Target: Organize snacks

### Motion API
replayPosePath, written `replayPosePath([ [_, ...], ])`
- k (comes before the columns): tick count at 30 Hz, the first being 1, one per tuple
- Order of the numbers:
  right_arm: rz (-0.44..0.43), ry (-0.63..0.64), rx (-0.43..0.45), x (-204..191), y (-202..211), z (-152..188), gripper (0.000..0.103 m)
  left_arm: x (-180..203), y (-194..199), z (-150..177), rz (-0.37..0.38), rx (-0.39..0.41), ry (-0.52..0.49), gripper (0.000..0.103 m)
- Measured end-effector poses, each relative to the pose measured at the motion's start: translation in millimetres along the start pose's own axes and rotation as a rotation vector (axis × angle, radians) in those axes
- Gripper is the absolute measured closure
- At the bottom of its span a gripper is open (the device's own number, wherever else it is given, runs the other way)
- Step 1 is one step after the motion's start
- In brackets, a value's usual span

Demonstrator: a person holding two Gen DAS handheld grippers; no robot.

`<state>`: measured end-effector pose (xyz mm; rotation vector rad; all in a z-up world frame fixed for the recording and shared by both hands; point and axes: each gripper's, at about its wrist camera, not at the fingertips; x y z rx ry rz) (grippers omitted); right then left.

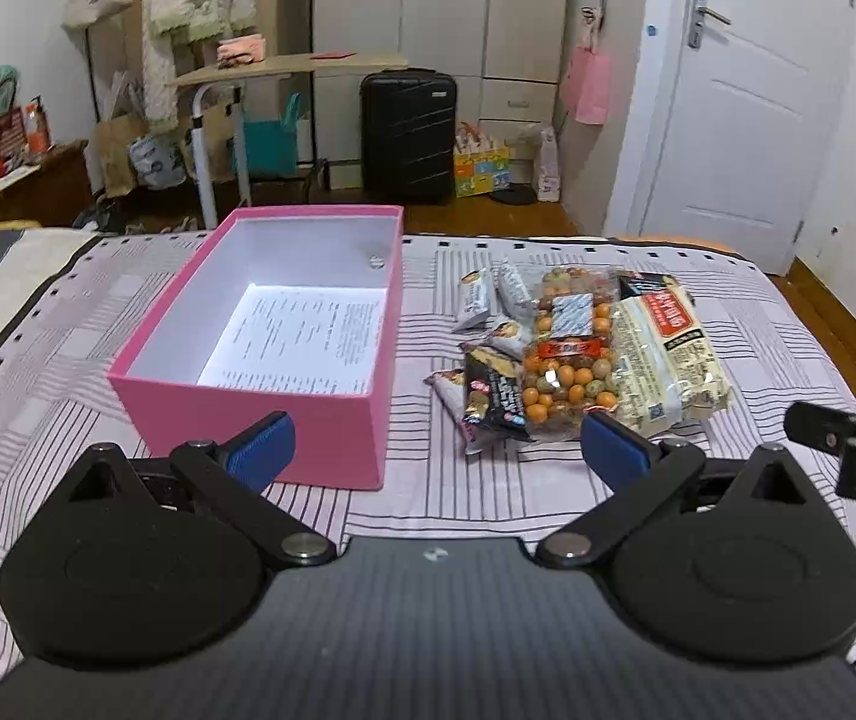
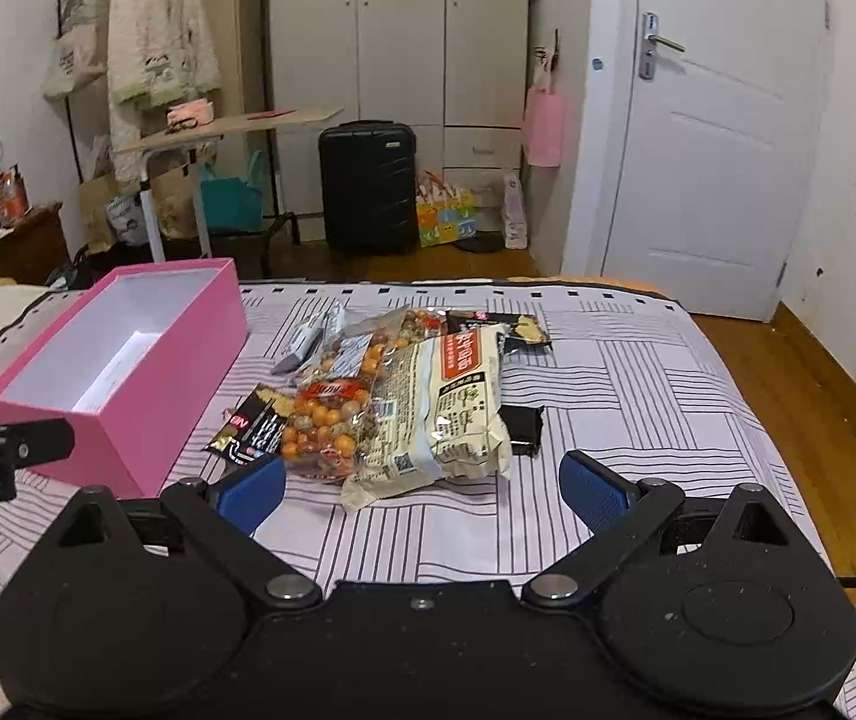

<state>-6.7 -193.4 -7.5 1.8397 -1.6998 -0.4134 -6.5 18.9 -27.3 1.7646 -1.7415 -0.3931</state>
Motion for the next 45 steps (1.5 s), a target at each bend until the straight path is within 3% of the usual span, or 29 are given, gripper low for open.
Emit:
replayPosePath([
  [7, 0.005, -0.005, -0.013, 1, -4, 2, 0.003, -4, 0, 3, -0.03, 0.036, -0.01, 0.0],
  [14, 0.014, 0.012, -0.013, -3, -4, 3, 0.003, -2, 3, 4, -0.01, 0.049, -0.028, 0.0],
  [29, 0.002, 0.02, -0.019, -2, -4, 4, 0.003, -3, 1, 11, -0.028, 0.034, -0.034, 0.0],
  [33, -0.007, 0.087, 0.016, -2, -7, -9, 0.003, -1, -3, 9, -0.045, 0.001, -0.035, 0.0],
  [38, -0.089, 0.105, 0.051, 9, -14, -46, 0.003, 4, 6, -19, -0.066, 0.009, 0.009, 0.0],
  [41, -0.129, 0.113, 0.064, 13, -24, -63, 0.003, 5, 11, -47, -0.032, 0.015, 0.06, 0.0],
  [45, -0.177, 0.172, 0.061, 10, -47, -72, 0.003, 18, -1, -77, -0.019, 0.005, -0.009, 0.0],
])
Point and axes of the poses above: each gripper's, at about its wrist camera, not at the fingertips, and y roughly against the way its jaws point, x to its right, z to its underside, and after that the axes turned 11 degrees about y, right-handed
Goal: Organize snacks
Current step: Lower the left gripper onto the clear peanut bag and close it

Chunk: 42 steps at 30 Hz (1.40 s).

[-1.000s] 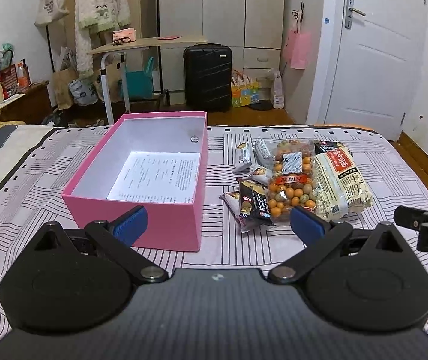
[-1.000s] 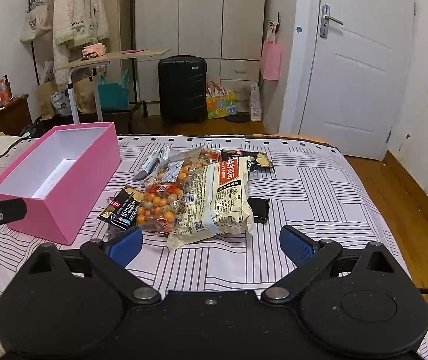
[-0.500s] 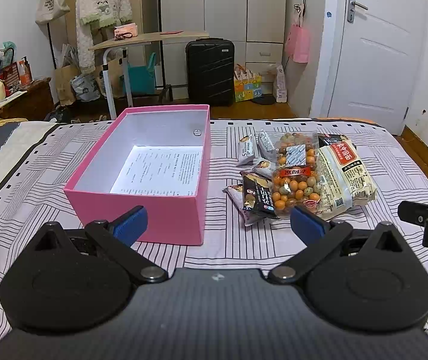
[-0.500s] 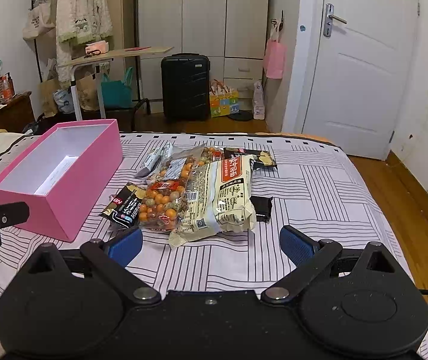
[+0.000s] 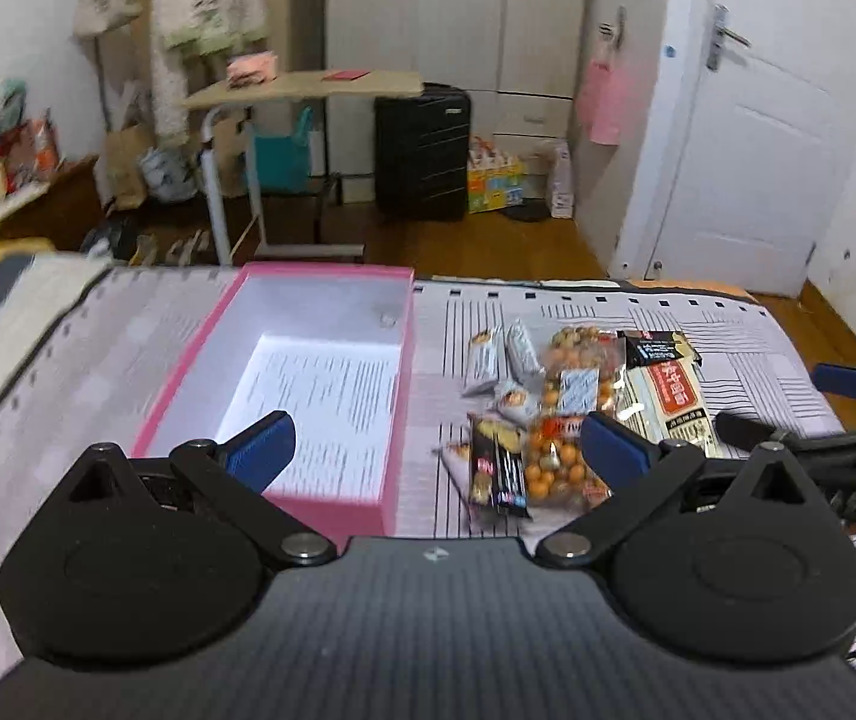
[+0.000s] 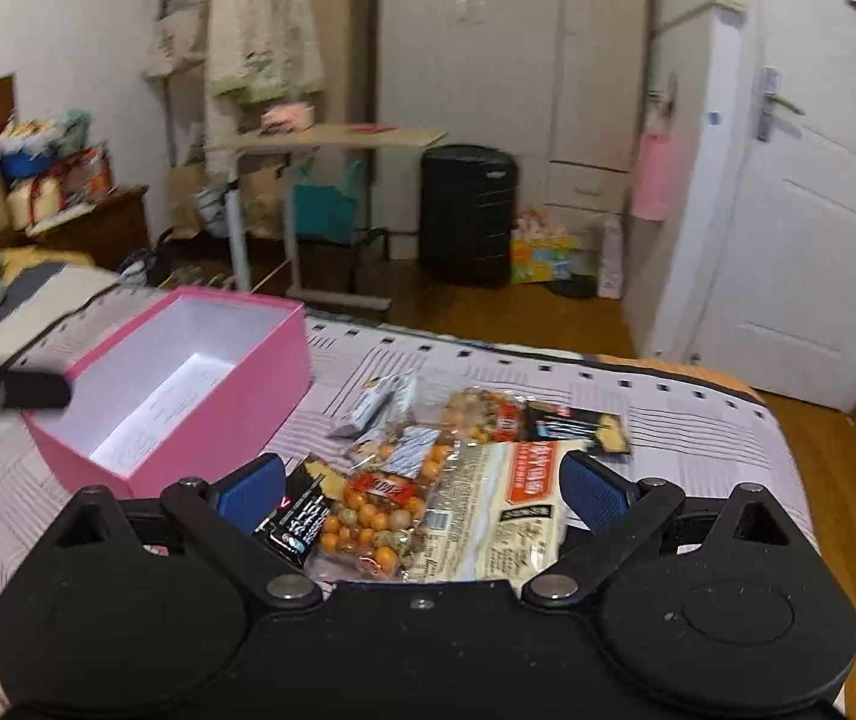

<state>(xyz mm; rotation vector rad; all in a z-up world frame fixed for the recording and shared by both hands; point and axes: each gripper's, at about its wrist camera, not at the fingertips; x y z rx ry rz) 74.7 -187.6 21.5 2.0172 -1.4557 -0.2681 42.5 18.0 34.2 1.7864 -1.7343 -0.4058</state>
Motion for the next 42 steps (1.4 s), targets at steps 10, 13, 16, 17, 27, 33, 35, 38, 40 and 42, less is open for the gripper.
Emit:
replayPosePath([
  [10, -0.133, 0.046, -0.055, -15, -87, 35, 0.013, 36, -113, -28, 0.138, -0.175, -0.003, 0.013],
  [13, -0.145, 0.063, -0.08, -22, -114, 42, 0.013, 43, -154, -24, 0.172, -0.237, 0.002, 0.023],
  [16, -0.143, 0.049, -0.089, -21, -135, 48, 0.013, 44, -193, -15, 0.226, -0.307, 0.025, 0.03],
  [17, -0.146, 0.036, -0.087, -21, -140, 50, 0.013, 44, -202, -11, 0.243, -0.326, 0.034, 0.032],
  [27, -0.057, 0.057, -0.083, -43, -166, 61, 0.013, 40, -271, 26, 0.313, -0.494, -0.004, 0.035],
  [33, -0.025, 0.154, -0.102, -59, -170, 61, 0.007, 33, -284, 33, 0.408, -0.569, 0.077, 0.03],
  [35, -0.027, 0.167, -0.104, -60, -171, 61, 0.005, 34, -280, 34, 0.412, -0.563, 0.063, 0.03],
  [38, -0.024, 0.174, -0.099, -63, -172, 62, 0.003, 30, -284, 38, 0.414, -0.597, 0.122, 0.029],
  [40, -0.023, 0.189, -0.097, -66, -171, 63, 0.005, 26, -289, 38, 0.426, -0.623, 0.173, 0.029],
  [42, -0.03, 0.184, -0.1, -69, -167, 62, 0.007, 22, -289, 37, 0.441, -0.638, 0.181, 0.029],
])
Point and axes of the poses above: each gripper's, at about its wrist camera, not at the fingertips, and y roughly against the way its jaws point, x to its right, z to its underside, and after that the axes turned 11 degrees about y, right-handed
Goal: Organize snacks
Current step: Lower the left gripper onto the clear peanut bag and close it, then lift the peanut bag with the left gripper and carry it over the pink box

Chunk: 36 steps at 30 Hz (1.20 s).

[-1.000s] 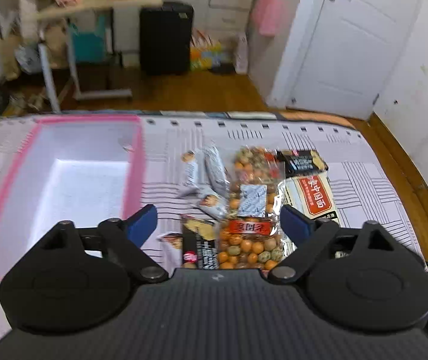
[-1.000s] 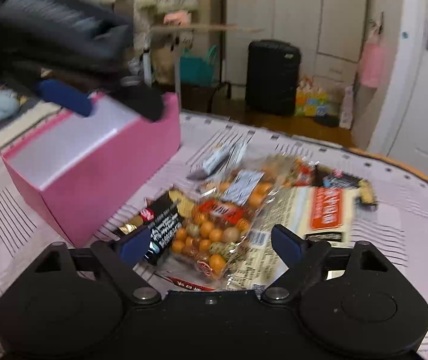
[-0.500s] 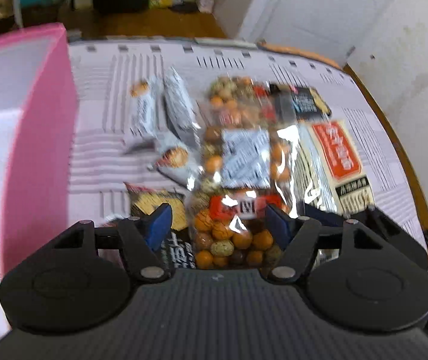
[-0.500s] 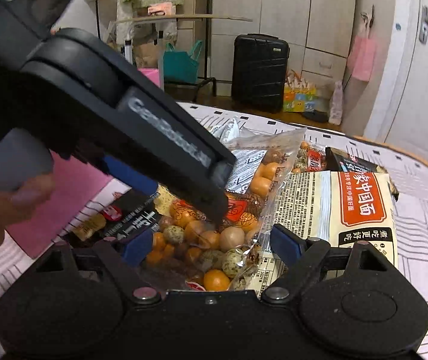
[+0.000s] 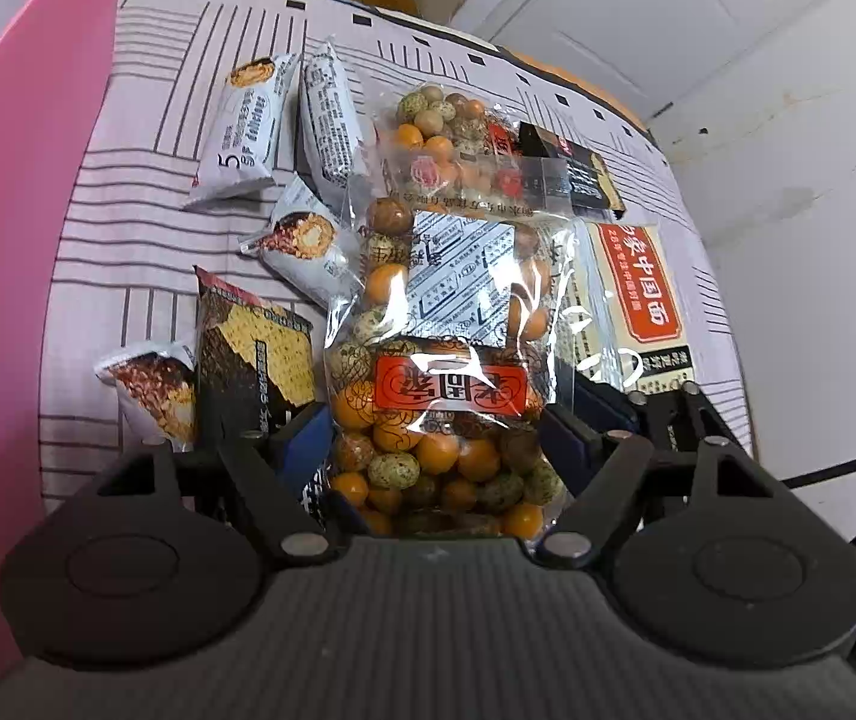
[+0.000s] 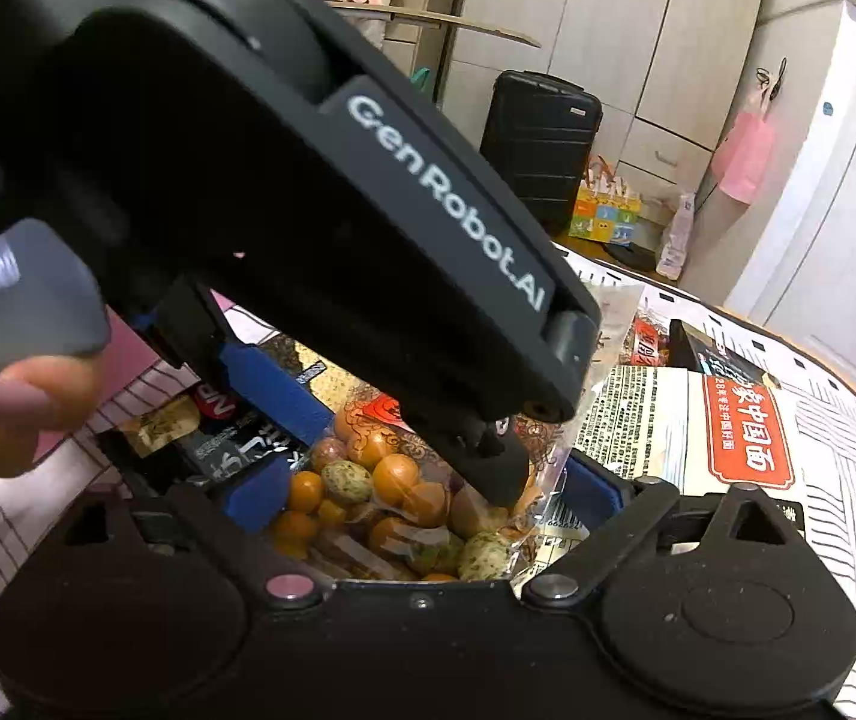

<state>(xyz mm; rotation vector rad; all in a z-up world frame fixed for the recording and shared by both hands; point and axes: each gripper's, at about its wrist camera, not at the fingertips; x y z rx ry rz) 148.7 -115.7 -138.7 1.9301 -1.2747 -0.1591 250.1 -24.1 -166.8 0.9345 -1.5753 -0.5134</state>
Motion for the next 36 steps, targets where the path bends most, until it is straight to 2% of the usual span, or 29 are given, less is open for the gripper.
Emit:
replayPosePath([
  [2, 0.001, -0.024, -0.008, 1, 4, -1, 0.014, 1, 1, 2, 0.003, -0.016, -0.004, 0.029],
  [10, -0.059, -0.108, -0.047, 21, 11, -6, 0.022, 10, 5, 11, -0.009, -0.047, 0.019, 0.029],
  [15, -0.12, -0.185, -0.08, 36, 20, -12, 0.024, 22, 14, 13, -0.048, -0.07, 0.02, 0.029],
  [16, -0.131, -0.199, -0.087, 38, 24, -13, 0.03, 24, 16, 14, -0.055, -0.077, 0.024, 0.029],
  [20, -0.178, -0.261, -0.103, 48, 33, -16, 0.035, 27, 23, 18, -0.049, -0.125, 0.071, 0.029],
  [29, -0.207, -0.244, -0.096, 54, 64, -24, 0.039, 38, 56, 33, -0.047, -0.128, 0.131, 0.029],
  [36, -0.257, -0.186, -0.106, 38, 88, -37, 0.039, 39, 91, 51, -0.055, -0.11, 0.18, 0.029],
])
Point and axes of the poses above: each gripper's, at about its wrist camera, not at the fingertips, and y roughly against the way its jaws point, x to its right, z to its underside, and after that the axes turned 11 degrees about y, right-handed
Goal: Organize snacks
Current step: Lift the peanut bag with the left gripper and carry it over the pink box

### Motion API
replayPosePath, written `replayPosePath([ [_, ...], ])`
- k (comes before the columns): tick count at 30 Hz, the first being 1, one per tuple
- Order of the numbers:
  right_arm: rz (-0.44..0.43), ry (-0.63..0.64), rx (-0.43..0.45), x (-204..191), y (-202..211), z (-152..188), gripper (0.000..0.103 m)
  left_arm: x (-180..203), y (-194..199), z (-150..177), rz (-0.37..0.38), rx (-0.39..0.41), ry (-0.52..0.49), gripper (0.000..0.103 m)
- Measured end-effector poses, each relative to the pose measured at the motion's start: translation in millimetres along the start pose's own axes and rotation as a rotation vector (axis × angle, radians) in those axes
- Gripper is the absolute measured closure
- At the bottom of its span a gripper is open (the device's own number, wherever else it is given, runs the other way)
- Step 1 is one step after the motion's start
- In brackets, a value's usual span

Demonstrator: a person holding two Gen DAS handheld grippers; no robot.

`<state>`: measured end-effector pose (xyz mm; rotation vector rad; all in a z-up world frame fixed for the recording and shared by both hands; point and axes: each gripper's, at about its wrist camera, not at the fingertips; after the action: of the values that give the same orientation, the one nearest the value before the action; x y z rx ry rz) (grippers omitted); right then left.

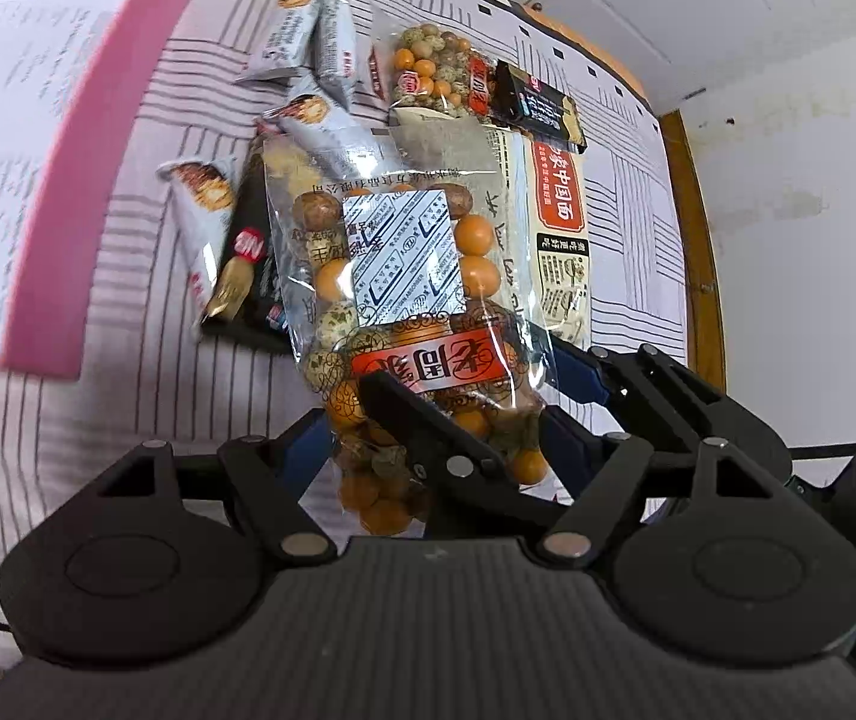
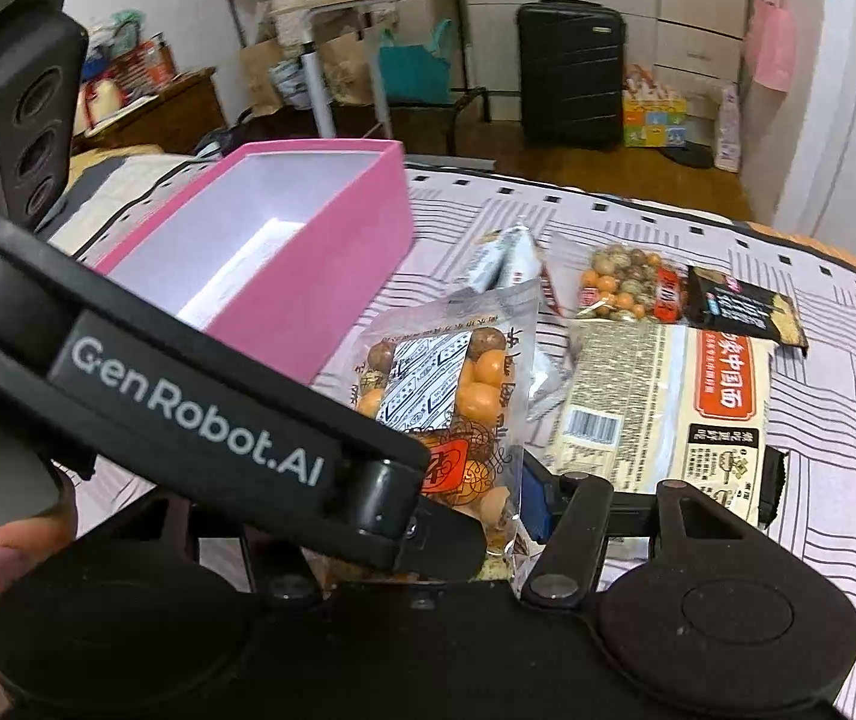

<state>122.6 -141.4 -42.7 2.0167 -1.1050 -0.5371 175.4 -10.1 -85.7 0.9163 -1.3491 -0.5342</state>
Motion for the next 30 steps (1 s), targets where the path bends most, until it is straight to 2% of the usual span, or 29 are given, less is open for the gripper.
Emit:
replayPosePath([
  [4, -0.04, 0.032, -0.012, -13, 11, -6, 0.039, -8, 20, 15, -0.001, 0.025, 0.034, 0.029],
  [15, -0.127, 0.112, 0.005, -42, 33, -25, 0.038, -22, 77, 39, -0.009, 0.156, 0.074, 0.029],
  [23, -0.199, 0.167, 0.012, -63, 32, -52, 0.038, -38, 110, 42, -0.019, 0.221, 0.114, 0.029],
  [28, -0.248, 0.205, 0.047, -73, 19, -75, 0.04, -52, 130, 29, -0.042, 0.288, 0.127, 0.029],
  [30, -0.305, 0.204, 0.068, -68, 13, -86, 0.043, -55, 136, 20, -0.066, 0.325, 0.12, 0.029],
])
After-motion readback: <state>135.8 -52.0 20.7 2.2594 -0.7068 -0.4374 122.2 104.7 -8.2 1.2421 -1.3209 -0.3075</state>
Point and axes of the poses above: each gripper's, at about its wrist camera, not at the fingertips, and y roughly against the way its jaws point, x to its right, z to its underside, and after that the axes turned 11 degrees about y, right-handed
